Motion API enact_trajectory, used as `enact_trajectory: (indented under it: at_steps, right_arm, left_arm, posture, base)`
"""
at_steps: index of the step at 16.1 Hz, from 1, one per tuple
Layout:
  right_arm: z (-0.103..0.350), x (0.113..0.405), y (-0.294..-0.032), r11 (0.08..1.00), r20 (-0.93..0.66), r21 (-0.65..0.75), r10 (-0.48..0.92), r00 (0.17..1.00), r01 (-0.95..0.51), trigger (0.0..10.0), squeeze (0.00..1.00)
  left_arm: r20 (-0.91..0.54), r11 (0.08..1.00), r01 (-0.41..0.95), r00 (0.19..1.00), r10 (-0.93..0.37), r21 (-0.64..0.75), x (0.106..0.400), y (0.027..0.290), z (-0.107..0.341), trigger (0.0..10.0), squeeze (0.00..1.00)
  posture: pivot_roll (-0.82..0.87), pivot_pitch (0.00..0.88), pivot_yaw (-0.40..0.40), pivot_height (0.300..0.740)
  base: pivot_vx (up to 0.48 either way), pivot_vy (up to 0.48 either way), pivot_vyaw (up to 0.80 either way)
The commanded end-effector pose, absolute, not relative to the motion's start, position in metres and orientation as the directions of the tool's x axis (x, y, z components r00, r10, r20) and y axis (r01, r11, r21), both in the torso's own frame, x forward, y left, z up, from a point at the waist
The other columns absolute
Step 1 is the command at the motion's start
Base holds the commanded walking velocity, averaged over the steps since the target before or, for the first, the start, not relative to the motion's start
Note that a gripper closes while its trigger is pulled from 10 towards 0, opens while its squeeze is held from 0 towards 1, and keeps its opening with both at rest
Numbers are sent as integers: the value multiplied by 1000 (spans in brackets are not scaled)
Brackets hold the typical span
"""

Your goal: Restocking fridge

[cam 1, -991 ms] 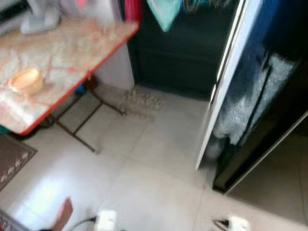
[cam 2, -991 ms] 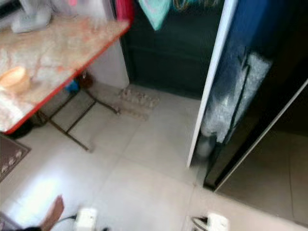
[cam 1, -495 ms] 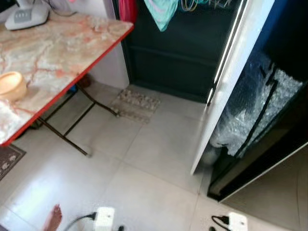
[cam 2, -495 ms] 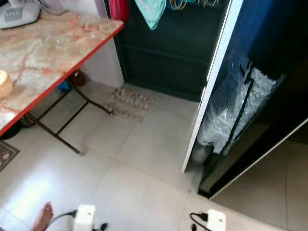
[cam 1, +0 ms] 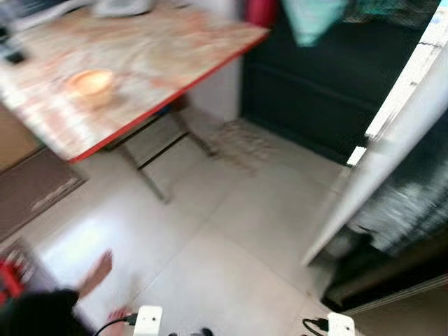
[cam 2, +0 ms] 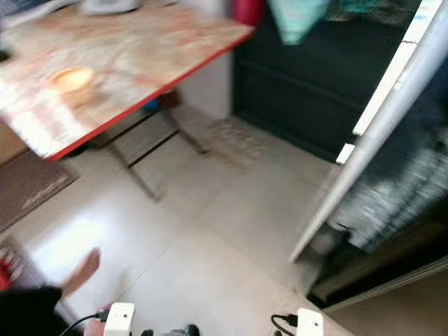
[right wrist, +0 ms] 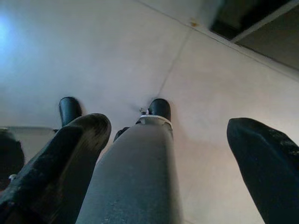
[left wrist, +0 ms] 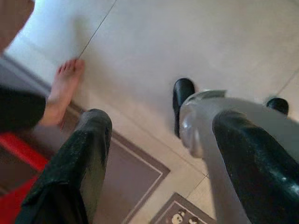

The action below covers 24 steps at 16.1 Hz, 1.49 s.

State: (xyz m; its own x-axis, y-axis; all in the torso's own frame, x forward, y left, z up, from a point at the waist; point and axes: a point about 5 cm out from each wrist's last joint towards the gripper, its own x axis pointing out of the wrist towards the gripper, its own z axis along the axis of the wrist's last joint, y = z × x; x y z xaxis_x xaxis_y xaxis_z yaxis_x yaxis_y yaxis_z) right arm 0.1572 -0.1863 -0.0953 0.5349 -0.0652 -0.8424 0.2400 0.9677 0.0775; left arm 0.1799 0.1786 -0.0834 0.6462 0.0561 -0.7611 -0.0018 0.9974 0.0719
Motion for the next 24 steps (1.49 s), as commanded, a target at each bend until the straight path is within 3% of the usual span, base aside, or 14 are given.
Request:
enact_trajectory:
  at_steps: [1, 9, 14, 19, 24]
  right_arm:
    - [-99, 149, -185, 969, -857, 72, -62, 511, 237, 10000, 0]
    - [-93, 167, -174, 988, -851, 73, -8, 526, 133, 10000, 0]
    - [-87, 183, -169, 988, -829, 95, 12, 558, 120, 10000, 0]
    - [-94, 161, -190, 977, -852, 64, -53, 521, 204, 10000, 0]
    - [-94, 161, -190, 977, -851, 64, -54, 522, 205, 10000, 0]
  left_arm:
    - [-783, 997, -8, 619, 62, 73, 173, 179, -87, 10000, 0]
    - [-775, 995, -62, 625, 96, 73, 176, 177, -86, 10000, 0]
    - [-780, 995, -92, 619, 94, 48, 174, 164, -88, 10000, 0]
    - [-788, 998, -25, 613, 59, 56, 169, 164, -90, 10000, 0]
    - [-787, 998, -24, 614, 58, 56, 169, 164, -90, 10000, 0]
  posture:
    - [52, 190, 14, 740]
    - [157, 158, -49, 740]
    - [143, 116, -56, 740]
    - [82, 110, -36, 740]
    - [82, 110, -36, 740]
  base:
    - [0, 0, 800]
    - [0, 0, 800]
    - [0, 0, 0]
    - [96, 0, 0]
    - [240, 0, 0]
